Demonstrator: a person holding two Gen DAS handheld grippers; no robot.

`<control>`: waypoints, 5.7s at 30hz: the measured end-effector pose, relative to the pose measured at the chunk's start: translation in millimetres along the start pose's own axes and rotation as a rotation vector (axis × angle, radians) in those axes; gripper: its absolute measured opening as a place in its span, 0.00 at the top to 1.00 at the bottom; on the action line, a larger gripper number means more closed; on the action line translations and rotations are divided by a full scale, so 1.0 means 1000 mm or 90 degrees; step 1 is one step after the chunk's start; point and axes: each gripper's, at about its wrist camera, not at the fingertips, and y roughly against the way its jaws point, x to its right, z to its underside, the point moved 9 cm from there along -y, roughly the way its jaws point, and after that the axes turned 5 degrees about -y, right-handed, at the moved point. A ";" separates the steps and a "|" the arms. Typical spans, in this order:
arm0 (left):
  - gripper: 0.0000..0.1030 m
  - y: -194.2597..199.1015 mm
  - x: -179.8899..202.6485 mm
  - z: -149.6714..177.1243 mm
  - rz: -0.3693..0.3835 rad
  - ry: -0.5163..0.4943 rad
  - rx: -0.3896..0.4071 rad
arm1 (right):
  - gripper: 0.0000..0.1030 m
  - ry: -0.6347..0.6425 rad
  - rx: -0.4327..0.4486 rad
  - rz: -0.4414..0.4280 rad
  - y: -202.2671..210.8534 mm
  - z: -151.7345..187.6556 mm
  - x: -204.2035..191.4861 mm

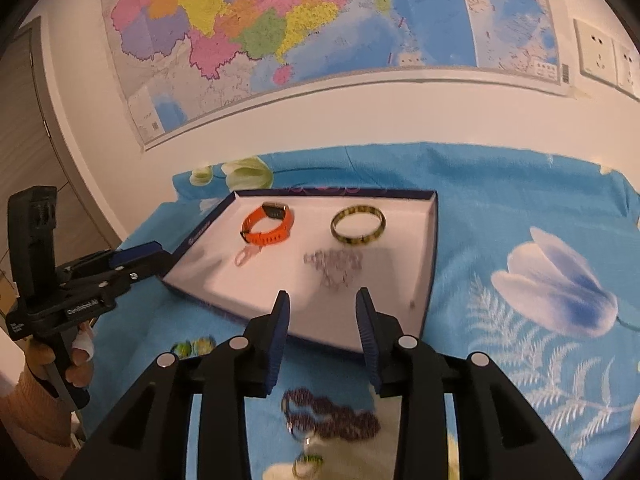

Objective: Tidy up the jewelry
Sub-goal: 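Withdraw both tools from the box toward the remaining jewelry, then grasp the dark red beaded bracelet with the right tool while the left tool grasps the black ring, then carry the black ring and red beaded bracelet over the navy box with both tools, then lower the black ring and red bracelet into the box and open both tools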

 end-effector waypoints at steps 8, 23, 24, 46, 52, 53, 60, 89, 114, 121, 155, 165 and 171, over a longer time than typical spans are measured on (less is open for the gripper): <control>0.51 0.020 0.005 0.027 0.003 -0.014 0.002 | 0.69 -0.029 -0.018 0.003 0.012 0.033 0.010; 0.50 0.013 0.019 0.063 0.026 -0.010 -0.042 | 0.63 -0.047 -0.050 0.036 0.011 0.067 0.025; 0.50 0.012 0.021 0.065 0.029 -0.011 -0.045 | 0.63 -0.049 -0.052 0.039 0.010 0.067 0.026; 0.49 0.002 0.030 0.074 0.048 -0.013 -0.075 | 0.84 -0.030 -0.088 0.067 -0.010 0.070 0.023; 0.50 -0.005 0.029 0.077 0.053 -0.004 -0.095 | 0.93 -0.029 -0.084 0.060 -0.008 0.069 0.022; 0.50 -0.006 0.029 0.078 0.056 -0.004 -0.097 | 0.93 -0.027 -0.084 0.059 -0.008 0.069 0.021; 0.52 -0.013 0.041 0.069 0.053 -0.035 -0.095 | 0.93 -0.028 -0.069 0.043 -0.002 0.064 0.015; 0.79 -0.048 0.100 0.046 0.117 -0.095 -0.109 | 0.94 0.017 -0.031 -0.012 0.008 0.037 -0.015; 0.79 -0.024 0.042 -0.010 0.077 -0.053 -0.033 | 0.94 0.053 0.028 -0.056 0.004 -0.033 -0.045; 0.79 -0.042 0.028 -0.010 0.061 -0.048 -0.051 | 0.94 0.032 0.014 -0.064 -0.018 -0.039 -0.040; 0.78 -0.103 0.005 0.010 0.033 -0.015 -0.139 | 0.90 -0.042 -0.052 0.026 -0.075 -0.027 0.013; 0.67 -0.096 0.002 0.005 0.011 -0.011 -0.122 | 0.77 -0.041 -0.026 0.019 -0.050 -0.026 0.012; 0.61 -0.068 0.001 -0.005 -0.010 -0.022 -0.074 | 0.71 -0.015 -0.008 0.012 -0.024 -0.021 0.003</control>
